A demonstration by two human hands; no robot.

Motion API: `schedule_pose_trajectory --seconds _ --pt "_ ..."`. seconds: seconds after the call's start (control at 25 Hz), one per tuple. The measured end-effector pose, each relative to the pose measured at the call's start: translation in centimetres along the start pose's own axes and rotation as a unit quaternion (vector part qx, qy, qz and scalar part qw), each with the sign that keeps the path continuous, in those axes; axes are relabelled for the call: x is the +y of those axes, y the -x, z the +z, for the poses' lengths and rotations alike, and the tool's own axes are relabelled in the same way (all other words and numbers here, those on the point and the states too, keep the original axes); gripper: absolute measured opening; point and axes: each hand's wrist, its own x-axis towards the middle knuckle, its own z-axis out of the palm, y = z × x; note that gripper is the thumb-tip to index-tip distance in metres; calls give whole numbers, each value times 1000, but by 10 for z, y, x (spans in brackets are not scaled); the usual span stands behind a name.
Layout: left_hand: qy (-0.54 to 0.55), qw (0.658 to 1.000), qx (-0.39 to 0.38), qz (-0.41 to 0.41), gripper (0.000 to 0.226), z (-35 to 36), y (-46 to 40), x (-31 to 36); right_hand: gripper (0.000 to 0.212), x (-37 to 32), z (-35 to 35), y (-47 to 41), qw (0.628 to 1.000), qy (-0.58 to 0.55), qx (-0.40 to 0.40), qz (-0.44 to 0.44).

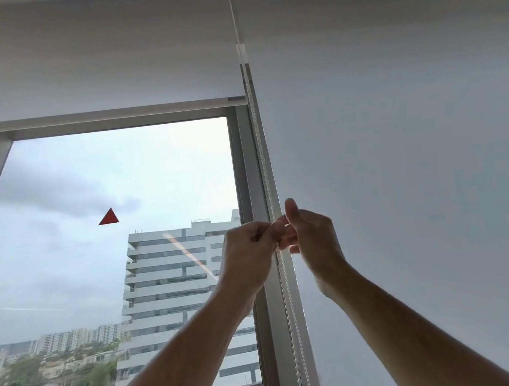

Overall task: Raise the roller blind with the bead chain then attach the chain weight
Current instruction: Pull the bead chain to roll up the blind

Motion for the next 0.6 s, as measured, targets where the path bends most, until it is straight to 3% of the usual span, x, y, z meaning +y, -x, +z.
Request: schedule_pose_trajectory --seconds 0.2,0.4,0.6 --pt "-26 1000 -9 -3 22 -3 24 -14 38 -22 12 -25 999 6 -40 32" --pt "-38 999 -31 13 25 -8 33 -23 34 -20 17 -19 998 12 -61 6" --pt "-39 998 56 -10 52 -21 22 -30 35 -17 16 -6 996 47 -56 -54"
